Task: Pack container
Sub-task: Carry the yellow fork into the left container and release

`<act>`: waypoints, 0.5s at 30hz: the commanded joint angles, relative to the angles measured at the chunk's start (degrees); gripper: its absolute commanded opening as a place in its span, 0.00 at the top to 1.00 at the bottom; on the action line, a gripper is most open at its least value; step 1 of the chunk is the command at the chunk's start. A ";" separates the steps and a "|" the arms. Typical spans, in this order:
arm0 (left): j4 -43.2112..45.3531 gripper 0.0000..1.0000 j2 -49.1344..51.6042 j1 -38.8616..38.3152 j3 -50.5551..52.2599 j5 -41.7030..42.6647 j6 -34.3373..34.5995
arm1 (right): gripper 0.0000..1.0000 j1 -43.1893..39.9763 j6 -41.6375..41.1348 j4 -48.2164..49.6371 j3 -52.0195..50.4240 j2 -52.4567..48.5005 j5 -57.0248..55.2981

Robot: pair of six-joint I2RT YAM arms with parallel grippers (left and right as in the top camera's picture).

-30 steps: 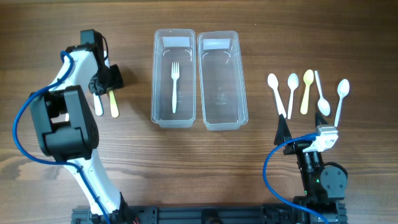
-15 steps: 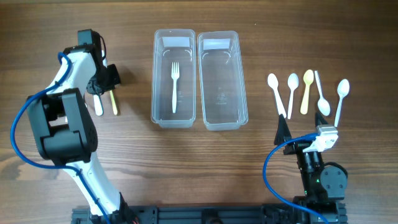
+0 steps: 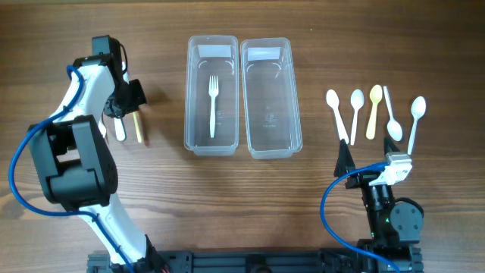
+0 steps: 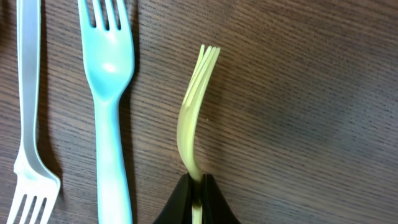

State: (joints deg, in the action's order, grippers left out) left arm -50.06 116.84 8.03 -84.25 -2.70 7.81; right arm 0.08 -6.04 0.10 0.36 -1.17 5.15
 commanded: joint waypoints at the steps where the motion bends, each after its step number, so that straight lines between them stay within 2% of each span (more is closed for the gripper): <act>1: -0.63 0.96 -1.79 0.17 0.55 0.70 -0.02 | 0.00 0.07 -0.79 0.33 -0.07 0.46 0.72; 9: -1.95 0.96 -11.52 -4.39 -5.11 0.70 0.57 | 0.00 0.07 -0.81 0.33 -0.07 0.46 0.72; 11: -1.70 0.96 -14.80 -7.04 -6.49 1.18 3.45 | 0.00 0.07 -0.79 0.33 -0.07 0.46 0.72; 15: -0.52 0.96 -18.29 -12.61 -6.69 7.76 6.84 | 0.00 0.07 -0.79 0.33 -0.07 0.46 0.72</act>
State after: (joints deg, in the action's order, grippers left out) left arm -50.81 101.23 -0.71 -89.95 -0.43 10.66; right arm 0.08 -6.07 0.10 0.36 -1.17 5.15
